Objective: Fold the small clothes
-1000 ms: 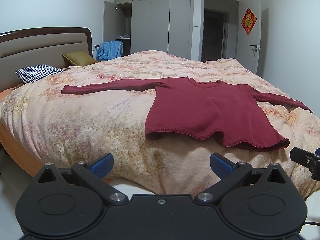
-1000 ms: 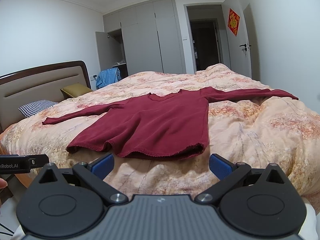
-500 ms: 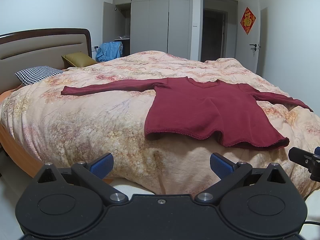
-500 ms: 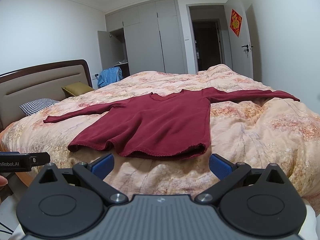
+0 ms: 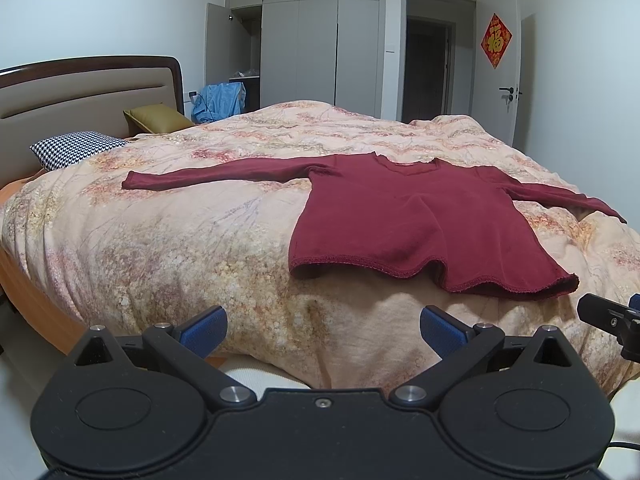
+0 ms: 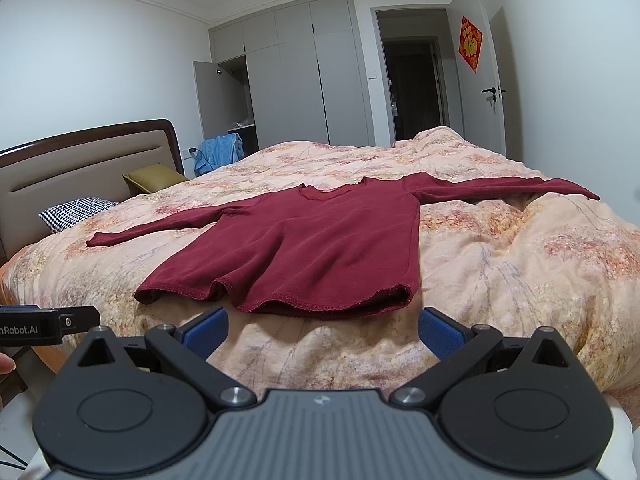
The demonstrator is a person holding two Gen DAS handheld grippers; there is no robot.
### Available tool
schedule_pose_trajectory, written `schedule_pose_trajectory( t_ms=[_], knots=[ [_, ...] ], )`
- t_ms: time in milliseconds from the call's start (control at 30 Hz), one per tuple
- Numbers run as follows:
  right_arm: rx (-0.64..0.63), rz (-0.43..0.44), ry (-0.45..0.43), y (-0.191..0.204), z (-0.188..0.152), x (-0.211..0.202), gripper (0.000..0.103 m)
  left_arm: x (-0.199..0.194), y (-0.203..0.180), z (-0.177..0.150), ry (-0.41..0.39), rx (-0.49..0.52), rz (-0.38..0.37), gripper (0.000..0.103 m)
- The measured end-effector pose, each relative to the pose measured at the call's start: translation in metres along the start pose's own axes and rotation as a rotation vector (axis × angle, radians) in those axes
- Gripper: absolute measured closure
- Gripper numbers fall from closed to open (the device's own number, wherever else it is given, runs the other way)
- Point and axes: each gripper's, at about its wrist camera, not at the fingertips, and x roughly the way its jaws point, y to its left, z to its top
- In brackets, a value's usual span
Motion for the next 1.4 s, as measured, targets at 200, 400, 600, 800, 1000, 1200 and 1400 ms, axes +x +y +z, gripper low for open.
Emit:
schedule_pose_trajectory(
  t_ms=[200,400,600,800,1000,1200,1400],
  knots=[
    [0.001,0.001,0.000,0.000,0.000,0.000,0.000,0.000,0.000,0.000,0.001,0.000,0.000,0.001],
    [0.000,0.000,0.000,0.000,0.000,0.000,0.000,0.000,0.000,0.000,0.000,0.000,0.000,0.001],
    [0.003,0.000,0.001,-0.001,0.000,-0.001,0.000,0.000,0.000,0.000,0.001,0.000,0.000,0.001],
    [0.005,-0.002,0.002,-0.002,-0.001,-0.001,0.000,0.000,0.000,0.000,0.006,-0.001,-0.001,0.001],
    [0.012,-0.004,0.002,-0.003,-0.001,-0.001,0.000,0.002,0.000,-0.002,0.019,0.004,0.002,0.001],
    [0.018,0.004,0.042,-0.007,0.003,0.008,0.000,0.008,0.004,0.008,0.045,-0.003,0.002,0.001],
    [0.009,-0.002,0.080,-0.020,0.021,0.031,0.000,0.025,-0.001,0.034,0.072,0.002,0.025,0.001]
  ],
)
